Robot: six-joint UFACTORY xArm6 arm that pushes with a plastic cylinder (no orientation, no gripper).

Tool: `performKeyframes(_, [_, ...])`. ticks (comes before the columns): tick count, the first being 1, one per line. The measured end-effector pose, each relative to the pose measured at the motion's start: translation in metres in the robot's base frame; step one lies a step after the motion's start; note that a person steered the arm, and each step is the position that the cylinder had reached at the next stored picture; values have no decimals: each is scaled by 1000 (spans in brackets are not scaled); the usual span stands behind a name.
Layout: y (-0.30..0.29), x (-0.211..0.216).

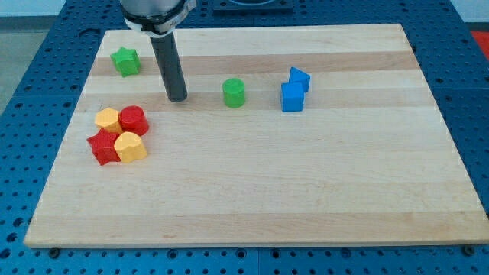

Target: Place the green circle left to the blue cube

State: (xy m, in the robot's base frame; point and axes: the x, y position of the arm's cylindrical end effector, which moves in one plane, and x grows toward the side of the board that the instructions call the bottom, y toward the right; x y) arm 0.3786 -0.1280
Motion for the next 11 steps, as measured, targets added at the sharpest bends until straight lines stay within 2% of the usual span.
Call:
performKeyframes(5, [102, -5])
performKeyframes(8, [94, -55])
performKeyframes(9, [118, -55])
performKeyframes(11, [126, -31])
